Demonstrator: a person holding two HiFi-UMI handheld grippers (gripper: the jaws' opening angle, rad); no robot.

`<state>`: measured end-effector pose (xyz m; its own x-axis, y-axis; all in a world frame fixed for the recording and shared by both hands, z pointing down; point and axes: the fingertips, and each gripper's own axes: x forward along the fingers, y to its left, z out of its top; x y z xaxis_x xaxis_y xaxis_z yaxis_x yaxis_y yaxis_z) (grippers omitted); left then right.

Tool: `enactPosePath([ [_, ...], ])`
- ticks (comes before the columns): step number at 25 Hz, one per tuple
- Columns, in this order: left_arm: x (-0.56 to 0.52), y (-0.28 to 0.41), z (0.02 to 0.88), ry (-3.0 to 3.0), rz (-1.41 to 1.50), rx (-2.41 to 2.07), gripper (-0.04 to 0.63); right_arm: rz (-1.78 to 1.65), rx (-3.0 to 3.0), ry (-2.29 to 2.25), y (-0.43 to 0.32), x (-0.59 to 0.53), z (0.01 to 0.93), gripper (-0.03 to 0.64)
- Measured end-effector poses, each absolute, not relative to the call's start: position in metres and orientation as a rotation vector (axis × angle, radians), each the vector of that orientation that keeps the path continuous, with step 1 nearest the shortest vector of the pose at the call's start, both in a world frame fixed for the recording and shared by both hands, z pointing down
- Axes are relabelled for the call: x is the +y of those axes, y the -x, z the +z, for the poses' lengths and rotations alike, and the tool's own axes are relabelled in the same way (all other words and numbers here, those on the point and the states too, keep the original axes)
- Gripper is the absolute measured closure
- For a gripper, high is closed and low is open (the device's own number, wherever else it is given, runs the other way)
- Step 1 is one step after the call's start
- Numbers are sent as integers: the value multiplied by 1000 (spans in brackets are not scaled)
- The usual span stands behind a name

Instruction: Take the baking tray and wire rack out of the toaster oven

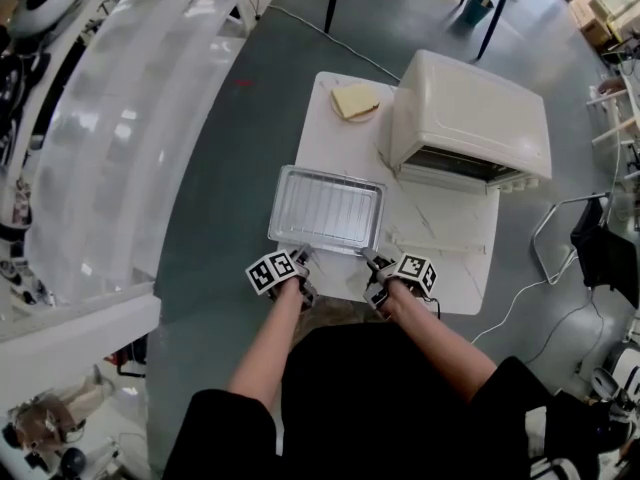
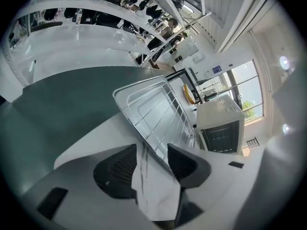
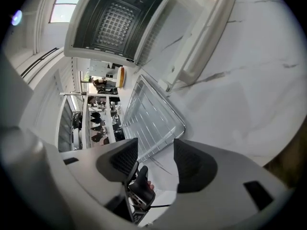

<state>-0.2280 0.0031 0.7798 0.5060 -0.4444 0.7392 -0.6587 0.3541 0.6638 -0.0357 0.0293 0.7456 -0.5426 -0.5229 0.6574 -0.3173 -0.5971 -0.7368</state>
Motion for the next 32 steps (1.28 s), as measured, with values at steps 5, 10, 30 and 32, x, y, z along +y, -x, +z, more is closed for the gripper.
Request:
enactPosePath([
  [5, -2, 214, 722, -1436, 62, -1072, 402, -2071, 1673, 1470, 15, 14, 685, 383],
  [10, -14, 188, 617, -1786, -65, -1056, 413, -1662, 1989, 1599, -39, -3, 588, 453],
  [30, -62, 38, 447, -2601, 71, -978, 575, -469, 2234, 2312, -208, 54, 400, 594],
  [32, -60, 32, 450, -2605, 82, -968, 575, -470, 2207, 2346, -219, 61, 401, 594],
])
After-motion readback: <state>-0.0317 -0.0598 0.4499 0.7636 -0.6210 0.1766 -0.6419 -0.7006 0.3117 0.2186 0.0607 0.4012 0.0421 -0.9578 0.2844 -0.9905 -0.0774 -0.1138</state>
